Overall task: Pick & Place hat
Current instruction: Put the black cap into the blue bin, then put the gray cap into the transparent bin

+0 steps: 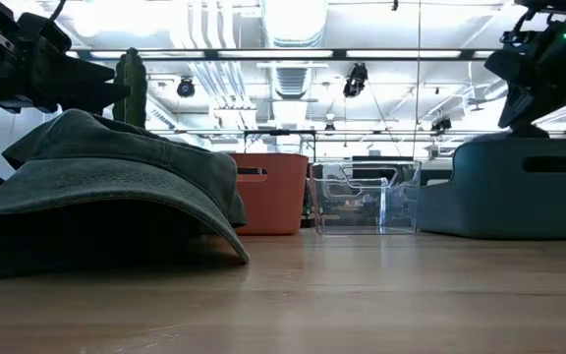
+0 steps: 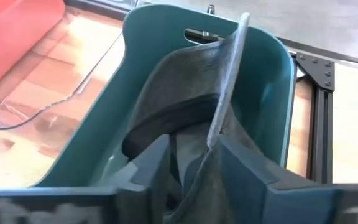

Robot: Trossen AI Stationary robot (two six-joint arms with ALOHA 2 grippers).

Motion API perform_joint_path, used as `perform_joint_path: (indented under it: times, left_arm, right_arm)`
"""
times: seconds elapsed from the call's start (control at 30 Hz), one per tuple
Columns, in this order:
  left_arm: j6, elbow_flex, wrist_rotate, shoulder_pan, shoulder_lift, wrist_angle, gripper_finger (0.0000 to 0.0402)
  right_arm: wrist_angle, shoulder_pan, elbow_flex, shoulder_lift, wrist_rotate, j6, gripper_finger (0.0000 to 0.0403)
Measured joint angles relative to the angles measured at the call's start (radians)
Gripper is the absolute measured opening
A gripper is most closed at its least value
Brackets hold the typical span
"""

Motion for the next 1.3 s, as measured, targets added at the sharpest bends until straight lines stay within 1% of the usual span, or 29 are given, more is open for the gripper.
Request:
perform_joint_path:
  times: [0.1, 0.23, 0.33, 0.43, 0.5, 0.6, 0.67, 0.77, 0.87, 0.93, 1.0, 1.1, 1.2, 1.3]
  left_arm:
    - [0.000, 0.000, 0.000, 0.000, 0.000, 0.000, 0.0174]
    - [0.000, 0.000, 0.000, 0.000, 0.000, 0.000, 0.0174]
    - [0.000, 0.000, 0.000, 0.000, 0.000, 0.000, 0.0174]
    - [0.000, 0.000, 0.000, 0.000, 0.000, 0.000, 0.0174]
    - [0.000, 0.000, 0.000, 0.000, 0.000, 0.000, 0.0174]
    - [0.000, 0.000, 0.000, 0.000, 0.000, 0.000, 0.0174]
    - [0.000, 0.000, 0.000, 0.000, 0.000, 0.000, 0.0174]
    - [0.000, 0.000, 0.000, 0.000, 0.000, 0.000, 0.0174]
    - [0.000, 0.000, 0.000, 0.000, 0.000, 0.000, 0.0174]
    - [0.000, 0.000, 0.000, 0.000, 0.000, 0.000, 0.0174]
    - [0.000, 0.000, 0.000, 0.000, 0.000, 0.000, 0.0174]
    - [0.000, 0.000, 0.000, 0.000, 0.000, 0.000, 0.0174]
    - [0.000, 0.000, 0.000, 0.000, 0.000, 0.000, 0.0174]
    - [0.000, 0.000, 0.000, 0.000, 0.000, 0.000, 0.0174]
  right_arm:
    - [-0.001, 0.000, 0.003, -0.002, 0.000, -0.014, 0.0183]
    - [0.009, 0.001, 0.049, -0.002, 0.000, -0.118, 0.0229]
    - [0.015, 0.001, 0.101, -0.001, 0.008, -0.187, 0.0243]
    - [0.019, 0.001, 0.153, 0.000, 0.017, -0.244, 0.0245]
    - [0.038, 0.002, 0.185, 0.000, -0.002, -0.313, 0.0243]
    - [0.089, 0.002, 0.224, 0.000, -0.102, -0.446, 0.0238]
    - [0.140, 0.002, 0.239, 0.001, -0.206, -0.541, 0.0235]
    - [0.201, 0.003, 0.250, 0.021, -0.420, -0.640, 0.0229]
    - [0.246, 0.004, 0.247, 0.074, -0.636, -0.674, 0.0224]
    - [0.254, 0.020, 0.238, 0.124, -0.746, -0.706, 0.0222]
    - [0.248, 0.039, 0.236, 0.183, -0.807, -0.760, 0.0221]
    - [0.213, 0.062, 0.234, 0.279, -0.823, -0.850, 0.0221]
    - [0.220, 0.077, 0.238, 0.366, -0.867, -0.858, 0.0220]
    - [0.246, 0.118, 0.258, 0.440, -0.936, -0.912, 0.0217]
